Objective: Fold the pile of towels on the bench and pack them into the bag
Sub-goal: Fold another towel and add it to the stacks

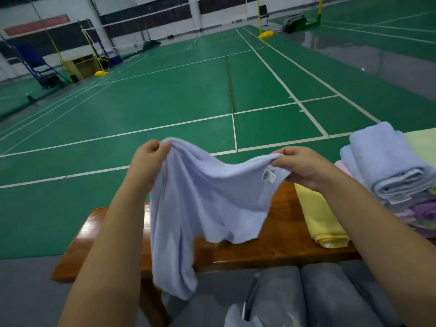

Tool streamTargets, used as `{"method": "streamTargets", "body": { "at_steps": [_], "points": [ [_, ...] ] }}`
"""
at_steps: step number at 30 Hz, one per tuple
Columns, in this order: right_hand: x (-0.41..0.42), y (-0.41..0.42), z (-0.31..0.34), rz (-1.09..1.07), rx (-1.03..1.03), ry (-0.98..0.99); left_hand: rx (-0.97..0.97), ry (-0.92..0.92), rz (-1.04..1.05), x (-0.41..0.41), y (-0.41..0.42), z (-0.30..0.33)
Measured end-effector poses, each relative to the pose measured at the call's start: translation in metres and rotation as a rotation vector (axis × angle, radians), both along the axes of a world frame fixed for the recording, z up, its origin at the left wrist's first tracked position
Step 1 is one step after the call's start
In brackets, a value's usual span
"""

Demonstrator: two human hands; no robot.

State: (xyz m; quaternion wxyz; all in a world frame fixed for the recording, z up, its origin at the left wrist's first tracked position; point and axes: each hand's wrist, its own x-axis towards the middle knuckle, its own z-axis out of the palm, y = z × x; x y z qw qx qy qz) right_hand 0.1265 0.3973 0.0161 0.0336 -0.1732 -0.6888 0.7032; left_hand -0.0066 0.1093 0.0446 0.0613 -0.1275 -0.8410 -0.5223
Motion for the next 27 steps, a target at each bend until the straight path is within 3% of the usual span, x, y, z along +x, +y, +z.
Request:
{"method": "streamTargets", "body": {
  "at_steps": [3, 8, 11, 13, 16, 19, 24, 27],
  "points": [
    [0.002, 0.002, 0.005, 0.017, -0.106, 0.04, -0.008, 0.005, -0.059, -0.008, 0.041, 0.022],
    [0.004, 0.002, -0.002, -0.034, -0.284, 0.032, 0.002, -0.285, -0.239, -0.002, 0.086, -0.028],
    [0.008, 0.0, -0.019, -0.032, -0.349, -0.04, -0.352, -0.354, -0.371, 0.006, 0.082, -0.077],
    [0.012, 0.0, -0.03, -0.055, -0.393, -0.067, -0.592, -0.32, -0.318, 0.008, 0.064, -0.105],
    [0.017, -0.004, -0.045, -0.076, -0.44, -0.085, -0.767, -0.305, -0.078, 0.002, 0.016, -0.142],
    [0.015, -0.015, -0.056, -0.058, -0.459, -0.101, -0.901, -0.408, 0.13, -0.002, -0.032, -0.168],
    [0.004, -0.038, -0.073, -0.013, -0.503, -0.12, -1.01, -0.539, 0.176, 0.012, -0.072, -0.181],
    [0.001, -0.053, -0.078, 0.071, -0.513, -0.136, -0.882, -0.514, 0.171, 0.021, -0.075, -0.183]
  ]
}}
